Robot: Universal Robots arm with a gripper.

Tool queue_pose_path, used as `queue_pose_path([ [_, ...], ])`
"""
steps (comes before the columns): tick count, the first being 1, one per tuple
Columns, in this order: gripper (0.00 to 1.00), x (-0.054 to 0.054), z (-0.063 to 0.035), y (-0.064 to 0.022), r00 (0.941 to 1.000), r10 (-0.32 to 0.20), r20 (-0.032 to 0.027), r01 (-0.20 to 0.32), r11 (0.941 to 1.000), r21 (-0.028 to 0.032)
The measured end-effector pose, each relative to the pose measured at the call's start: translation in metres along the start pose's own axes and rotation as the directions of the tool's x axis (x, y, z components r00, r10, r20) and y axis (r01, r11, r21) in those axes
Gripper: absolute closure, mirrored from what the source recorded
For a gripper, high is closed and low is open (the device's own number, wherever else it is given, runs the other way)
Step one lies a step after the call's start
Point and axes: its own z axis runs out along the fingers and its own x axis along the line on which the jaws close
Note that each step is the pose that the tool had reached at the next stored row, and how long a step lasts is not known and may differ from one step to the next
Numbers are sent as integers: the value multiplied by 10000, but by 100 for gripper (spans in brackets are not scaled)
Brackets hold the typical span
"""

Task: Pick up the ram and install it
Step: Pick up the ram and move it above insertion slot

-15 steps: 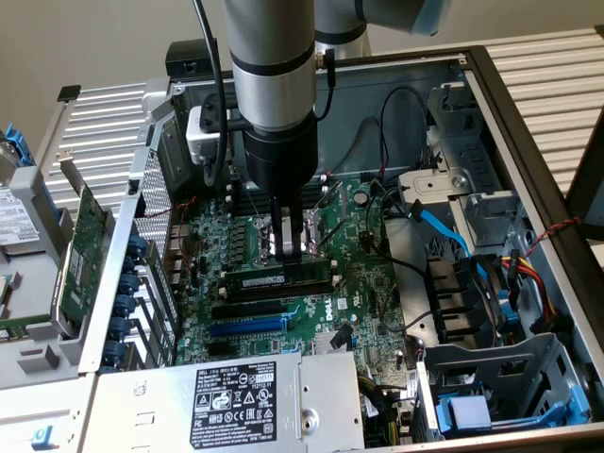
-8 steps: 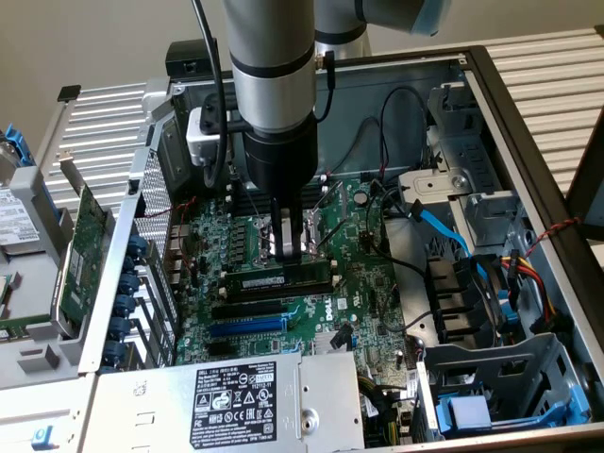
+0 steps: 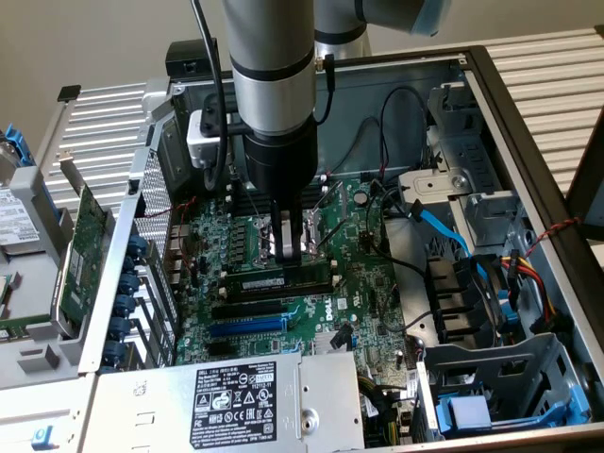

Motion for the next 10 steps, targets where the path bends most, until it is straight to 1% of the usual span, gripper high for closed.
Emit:
queue_pose_path([
  [2,87,0,1,0,10000,0,-2,0,10000,-3],
  [3,80,0,1,1,10000,1,-1,-1,10000,-14],
  [4,80,0,1,0,10000,1,-1,-1,10000,-27],
  [10,80,1,-42,1,10000,-3,-5,3,9998,-184],
])
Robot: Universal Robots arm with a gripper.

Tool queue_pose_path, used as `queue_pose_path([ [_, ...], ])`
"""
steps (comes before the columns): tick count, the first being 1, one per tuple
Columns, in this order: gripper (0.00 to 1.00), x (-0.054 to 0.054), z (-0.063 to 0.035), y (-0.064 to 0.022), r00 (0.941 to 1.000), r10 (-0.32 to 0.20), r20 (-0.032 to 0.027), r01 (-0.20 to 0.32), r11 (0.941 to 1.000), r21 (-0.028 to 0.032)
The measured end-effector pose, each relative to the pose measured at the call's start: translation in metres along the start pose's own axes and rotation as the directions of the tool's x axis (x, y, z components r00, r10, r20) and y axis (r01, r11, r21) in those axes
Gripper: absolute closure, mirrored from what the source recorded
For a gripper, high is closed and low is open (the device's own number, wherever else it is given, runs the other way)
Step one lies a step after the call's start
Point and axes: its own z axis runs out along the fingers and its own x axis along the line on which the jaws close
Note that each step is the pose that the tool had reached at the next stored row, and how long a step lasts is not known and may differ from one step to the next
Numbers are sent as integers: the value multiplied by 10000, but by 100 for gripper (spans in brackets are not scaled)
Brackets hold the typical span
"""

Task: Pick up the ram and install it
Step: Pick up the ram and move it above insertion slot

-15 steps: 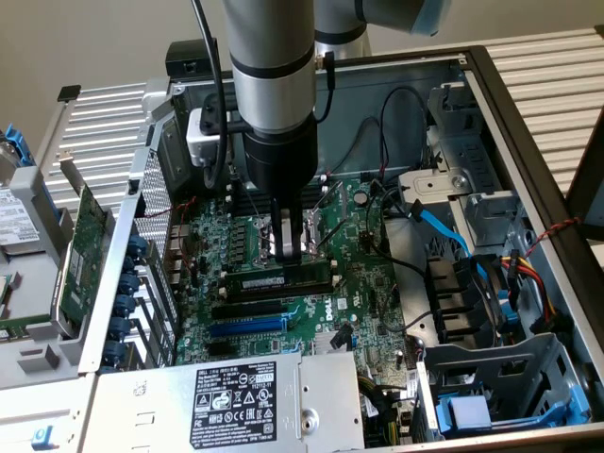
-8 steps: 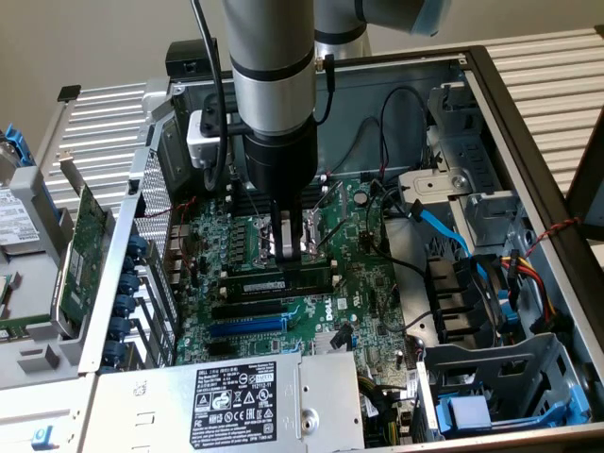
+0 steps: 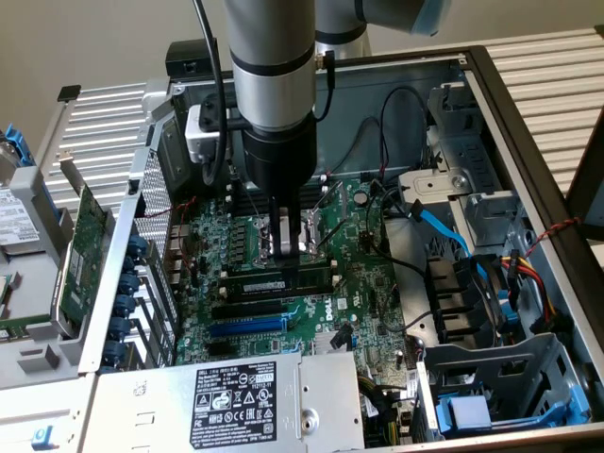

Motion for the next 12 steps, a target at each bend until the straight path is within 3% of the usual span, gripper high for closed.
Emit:
queue_pose_path([
  [4,80,0,-34,3,10000,1,-1,-1,10000,-91],
  [12,80,1,-47,5,10000,-1,0,1,9999,-116],
])
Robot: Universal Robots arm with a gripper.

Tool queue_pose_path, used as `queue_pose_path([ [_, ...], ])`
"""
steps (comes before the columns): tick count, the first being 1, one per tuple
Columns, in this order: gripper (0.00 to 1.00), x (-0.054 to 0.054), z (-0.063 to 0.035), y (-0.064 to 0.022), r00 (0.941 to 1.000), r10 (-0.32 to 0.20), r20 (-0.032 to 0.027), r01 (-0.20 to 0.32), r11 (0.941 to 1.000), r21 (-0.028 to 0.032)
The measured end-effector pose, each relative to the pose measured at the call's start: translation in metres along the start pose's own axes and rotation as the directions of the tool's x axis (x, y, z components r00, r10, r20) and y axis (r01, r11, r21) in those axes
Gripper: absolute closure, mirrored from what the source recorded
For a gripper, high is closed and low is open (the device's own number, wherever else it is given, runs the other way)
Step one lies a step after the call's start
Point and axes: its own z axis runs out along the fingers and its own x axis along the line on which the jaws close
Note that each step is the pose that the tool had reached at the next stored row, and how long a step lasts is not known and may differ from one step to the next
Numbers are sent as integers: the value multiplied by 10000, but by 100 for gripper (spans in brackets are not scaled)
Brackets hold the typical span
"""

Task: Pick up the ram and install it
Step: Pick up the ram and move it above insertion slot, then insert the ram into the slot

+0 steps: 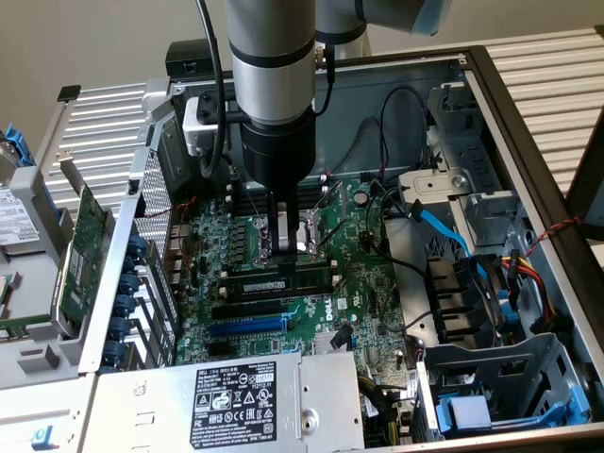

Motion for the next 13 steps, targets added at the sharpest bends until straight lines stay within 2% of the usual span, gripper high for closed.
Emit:
queue_pose_path([
  [4,80,0,0,0,10000,0,0,0,10000,-1],
  [7,80,0,-1,0,10000,0,-4,0,10000,-40],
  [9,80,0,0,0,10000,-2,-5,2,9999,-111],
  [12,80,-4,0,0,10000,-3,-11,3,9996,-271],
  [13,80,-6,1,1,10000,-2,-11,2,9995,-303],
])
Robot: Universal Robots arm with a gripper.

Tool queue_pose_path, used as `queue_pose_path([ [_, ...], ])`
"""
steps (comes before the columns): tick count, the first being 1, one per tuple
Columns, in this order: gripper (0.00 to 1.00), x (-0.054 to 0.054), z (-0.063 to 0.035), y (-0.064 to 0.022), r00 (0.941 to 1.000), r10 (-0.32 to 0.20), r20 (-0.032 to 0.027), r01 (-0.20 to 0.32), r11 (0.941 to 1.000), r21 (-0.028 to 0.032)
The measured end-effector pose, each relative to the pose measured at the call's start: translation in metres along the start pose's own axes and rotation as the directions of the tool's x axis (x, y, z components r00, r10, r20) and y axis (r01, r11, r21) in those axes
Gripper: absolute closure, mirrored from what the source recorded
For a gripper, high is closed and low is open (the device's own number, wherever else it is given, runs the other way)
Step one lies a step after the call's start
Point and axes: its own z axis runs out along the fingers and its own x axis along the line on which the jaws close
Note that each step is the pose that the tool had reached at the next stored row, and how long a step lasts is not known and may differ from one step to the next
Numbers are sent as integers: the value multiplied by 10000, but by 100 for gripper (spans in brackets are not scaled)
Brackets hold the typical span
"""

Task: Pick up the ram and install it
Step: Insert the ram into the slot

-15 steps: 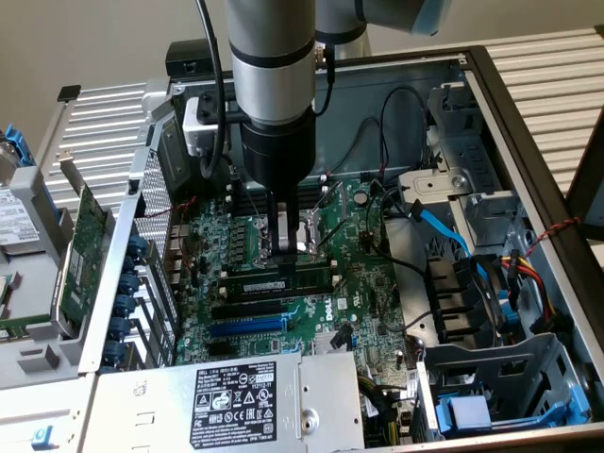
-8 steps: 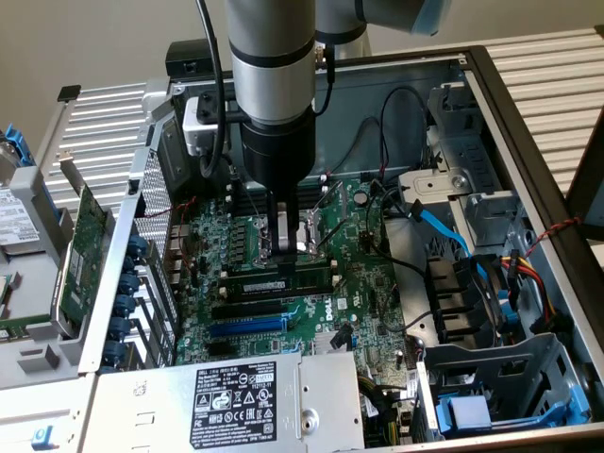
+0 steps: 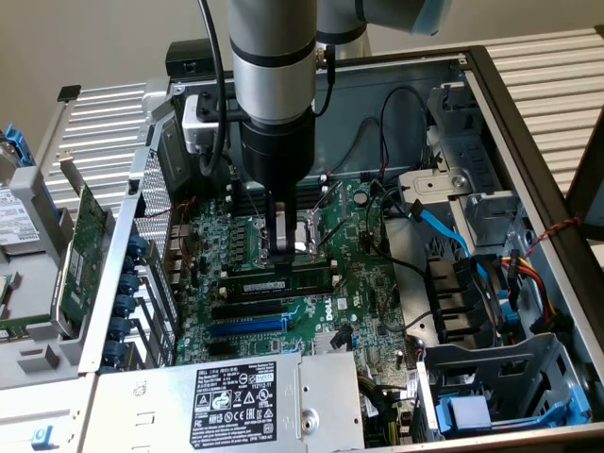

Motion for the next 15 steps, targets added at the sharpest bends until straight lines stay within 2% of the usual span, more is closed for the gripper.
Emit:
queue_pose_path([
  [7,80,-56,-1,4,10000,-2,-2,2,10000,-16],
  [8,82,-63,-1,10,10000,-2,-2,2,10000,-16],
  [9,89,-63,-1,16,10000,-1,-3,1,10000,-16],
  [15,90,-63,6,54,10000,0,-15,0,10000,-15],
])
